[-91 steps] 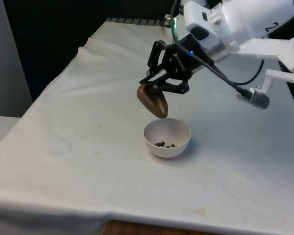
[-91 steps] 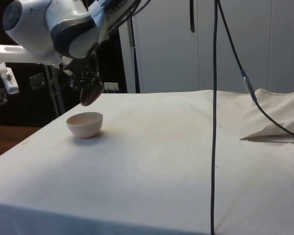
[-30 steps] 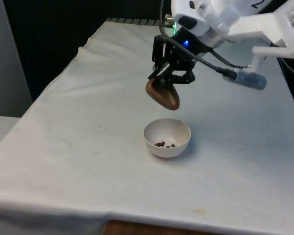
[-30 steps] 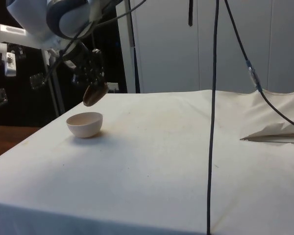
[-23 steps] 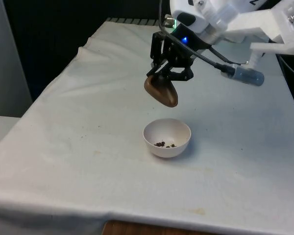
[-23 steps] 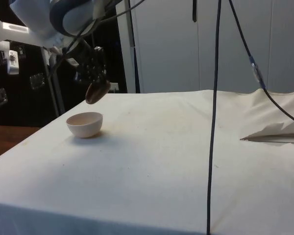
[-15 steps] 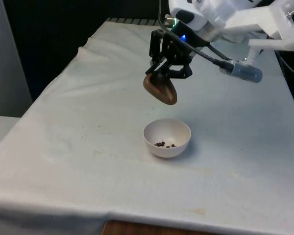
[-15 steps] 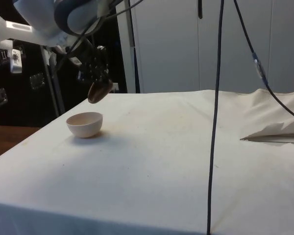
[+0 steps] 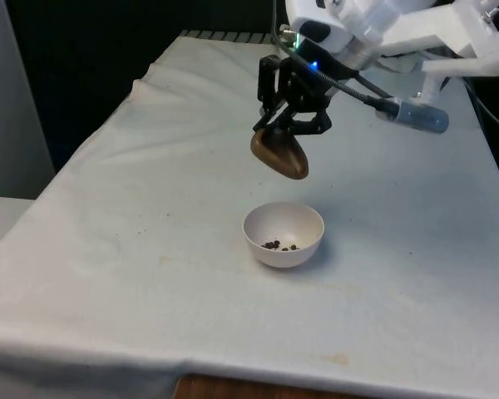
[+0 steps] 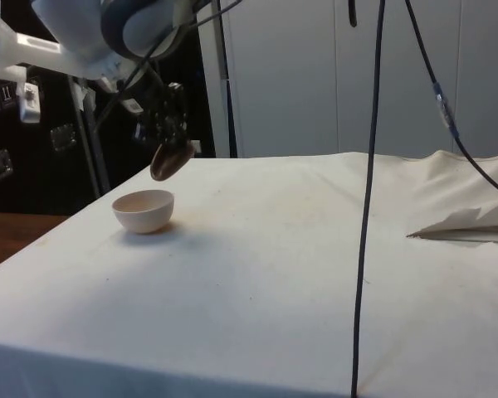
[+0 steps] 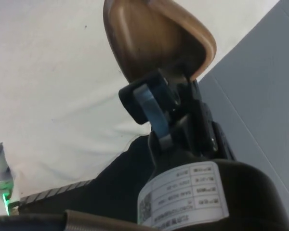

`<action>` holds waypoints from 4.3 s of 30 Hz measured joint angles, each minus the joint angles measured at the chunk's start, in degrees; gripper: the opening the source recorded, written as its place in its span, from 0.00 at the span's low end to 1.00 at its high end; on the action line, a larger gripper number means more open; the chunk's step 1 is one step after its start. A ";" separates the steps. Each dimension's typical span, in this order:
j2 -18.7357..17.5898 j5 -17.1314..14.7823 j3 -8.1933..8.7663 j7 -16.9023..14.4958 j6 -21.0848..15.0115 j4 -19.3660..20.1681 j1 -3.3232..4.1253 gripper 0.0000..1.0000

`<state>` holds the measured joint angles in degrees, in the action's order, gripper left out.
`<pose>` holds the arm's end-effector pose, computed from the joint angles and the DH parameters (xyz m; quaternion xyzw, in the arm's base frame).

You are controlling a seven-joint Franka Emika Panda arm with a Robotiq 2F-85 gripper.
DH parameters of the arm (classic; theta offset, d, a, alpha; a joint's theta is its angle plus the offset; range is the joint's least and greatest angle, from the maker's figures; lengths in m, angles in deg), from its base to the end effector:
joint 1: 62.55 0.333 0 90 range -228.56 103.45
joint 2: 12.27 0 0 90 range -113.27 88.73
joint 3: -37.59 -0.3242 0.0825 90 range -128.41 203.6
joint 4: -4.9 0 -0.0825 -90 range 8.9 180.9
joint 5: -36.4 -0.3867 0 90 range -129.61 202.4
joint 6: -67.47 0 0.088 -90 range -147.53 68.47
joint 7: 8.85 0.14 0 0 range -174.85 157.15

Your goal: Pour the coffee beans from the cup into the bowl.

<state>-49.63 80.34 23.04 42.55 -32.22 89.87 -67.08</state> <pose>0.6841 0.0085 0.2678 0.9203 -0.2185 -0.0067 0.3243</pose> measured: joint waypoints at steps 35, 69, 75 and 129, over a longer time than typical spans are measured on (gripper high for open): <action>6.82 -4.13 2.46 -5.73 -7.45 11.34 0.00 0.00; 11.52 -7.28 4.76 -7.79 -21.72 24.58 0.00 0.00; 11.69 -7.79 5.10 -9.11 -23.61 25.95 0.00 0.00; 9.34 -22.63 7.62 -29.39 -43.89 32.89 0.00 0.00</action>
<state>-40.29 57.71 30.66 13.15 -76.11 122.76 -67.08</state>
